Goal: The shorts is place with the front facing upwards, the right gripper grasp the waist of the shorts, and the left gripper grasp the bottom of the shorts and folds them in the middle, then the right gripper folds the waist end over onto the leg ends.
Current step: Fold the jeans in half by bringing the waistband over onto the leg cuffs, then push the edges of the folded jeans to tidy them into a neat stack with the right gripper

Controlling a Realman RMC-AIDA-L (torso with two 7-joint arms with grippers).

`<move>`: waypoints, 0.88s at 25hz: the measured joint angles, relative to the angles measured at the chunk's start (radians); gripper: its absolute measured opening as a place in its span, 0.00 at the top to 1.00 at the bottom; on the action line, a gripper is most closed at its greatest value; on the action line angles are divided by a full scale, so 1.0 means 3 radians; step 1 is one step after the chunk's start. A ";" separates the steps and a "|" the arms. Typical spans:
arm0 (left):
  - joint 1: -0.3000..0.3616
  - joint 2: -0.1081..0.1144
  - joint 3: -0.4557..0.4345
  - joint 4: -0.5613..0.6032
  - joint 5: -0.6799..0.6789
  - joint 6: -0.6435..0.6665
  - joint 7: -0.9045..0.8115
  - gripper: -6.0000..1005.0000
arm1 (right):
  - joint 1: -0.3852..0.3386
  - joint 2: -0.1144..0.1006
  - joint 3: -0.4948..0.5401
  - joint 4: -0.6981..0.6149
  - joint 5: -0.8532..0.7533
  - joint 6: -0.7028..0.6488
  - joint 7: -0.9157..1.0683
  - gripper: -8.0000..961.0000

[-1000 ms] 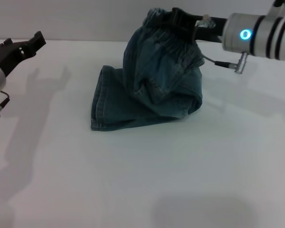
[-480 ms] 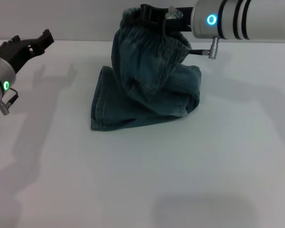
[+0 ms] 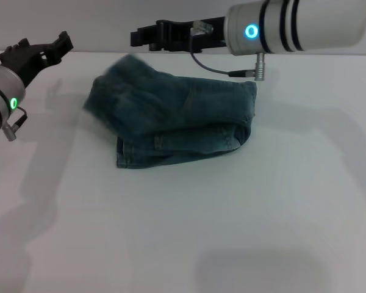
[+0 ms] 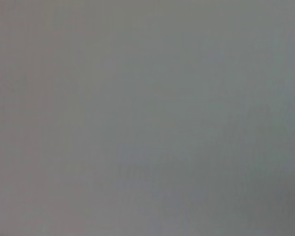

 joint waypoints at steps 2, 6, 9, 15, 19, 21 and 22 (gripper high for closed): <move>0.0013 0.0001 -0.0011 0.0008 0.0001 0.0009 0.0000 0.14 | -0.0135 0.0008 -0.0004 -0.0177 -0.0096 -0.0015 -0.0034 0.59; 0.0027 0.0006 -0.0038 0.0023 0.0030 0.0011 0.0006 0.14 | -0.0673 0.0038 -0.0049 -0.0686 -0.0179 -0.0308 -0.0324 0.57; 0.0028 0.0007 -0.0045 0.0027 0.0048 0.0015 0.0010 0.14 | -0.1177 0.0059 -0.0225 -0.1108 -0.0171 -0.0817 -0.0637 0.56; 0.0010 0.0008 -0.0029 0.0012 0.0052 0.0069 0.0019 0.14 | -0.2124 0.0060 -0.1521 -0.1727 -0.0236 -0.3371 -0.1198 0.56; -0.0025 0.0001 0.0021 -0.0009 0.0054 0.0130 0.0020 0.14 | -0.2103 0.0068 -0.2629 -0.1368 -0.0340 -0.5409 -0.1285 0.56; -0.0067 -0.0002 0.0062 -0.0050 0.0054 0.0145 0.0021 0.14 | -0.2002 0.0068 -0.2991 -0.1175 -0.0344 -0.6114 -0.1102 0.56; -0.0078 -0.0003 0.0072 -0.0064 0.0054 0.0146 0.0021 0.14 | -0.1956 0.0065 -0.3155 -0.1077 -0.0372 -0.6375 -0.0879 0.56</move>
